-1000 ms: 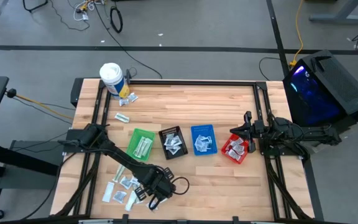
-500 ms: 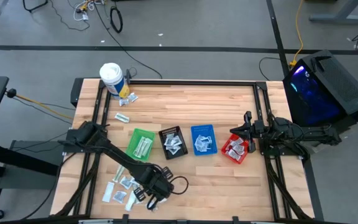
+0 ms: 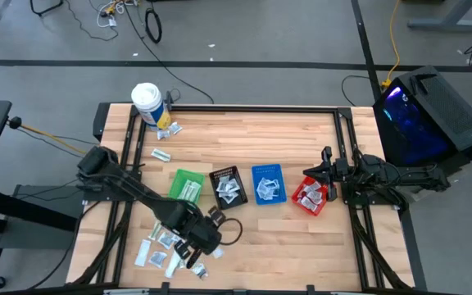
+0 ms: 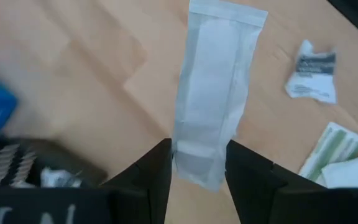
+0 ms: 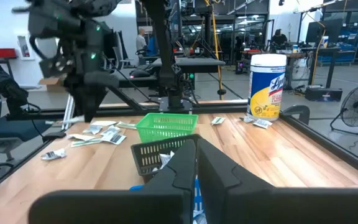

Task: Pick & Place First Aid Supplies
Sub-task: Put the bandage into the green basket

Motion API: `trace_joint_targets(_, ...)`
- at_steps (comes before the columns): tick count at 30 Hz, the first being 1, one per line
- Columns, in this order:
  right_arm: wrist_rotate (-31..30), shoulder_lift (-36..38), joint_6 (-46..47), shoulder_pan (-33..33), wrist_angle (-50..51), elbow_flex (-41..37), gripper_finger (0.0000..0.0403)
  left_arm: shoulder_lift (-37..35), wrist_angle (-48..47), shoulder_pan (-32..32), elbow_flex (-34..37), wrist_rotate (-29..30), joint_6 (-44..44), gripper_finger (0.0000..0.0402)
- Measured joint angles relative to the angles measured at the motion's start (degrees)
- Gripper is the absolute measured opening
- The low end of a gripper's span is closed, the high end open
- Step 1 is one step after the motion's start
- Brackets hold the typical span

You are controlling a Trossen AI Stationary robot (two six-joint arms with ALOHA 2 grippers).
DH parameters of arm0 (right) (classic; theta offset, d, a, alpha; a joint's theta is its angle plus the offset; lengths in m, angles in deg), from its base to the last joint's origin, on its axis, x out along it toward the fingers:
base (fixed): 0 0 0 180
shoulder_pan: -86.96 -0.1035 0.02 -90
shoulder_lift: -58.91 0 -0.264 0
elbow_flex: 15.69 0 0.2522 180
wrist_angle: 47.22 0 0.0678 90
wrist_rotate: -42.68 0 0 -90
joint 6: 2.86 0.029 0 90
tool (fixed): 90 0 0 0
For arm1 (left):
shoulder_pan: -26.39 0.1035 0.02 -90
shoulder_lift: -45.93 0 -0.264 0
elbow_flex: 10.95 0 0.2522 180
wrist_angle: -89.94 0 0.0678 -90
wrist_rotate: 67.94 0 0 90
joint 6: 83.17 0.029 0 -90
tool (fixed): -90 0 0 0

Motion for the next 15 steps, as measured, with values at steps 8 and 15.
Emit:
trace_joint_targets(8,0.0,0.0,0.0,0.0,0.0,0.0,0.0023,-4.9,-2.6,6.0,0.0,1.4,-10.3,0.0149)
trace_joint_targets(15,0.0,0.0,0.0,0.0,0.0,0.0,0.0023,-5.8,-2.8,13.0,0.0,1.6,-24.4,0.0149)
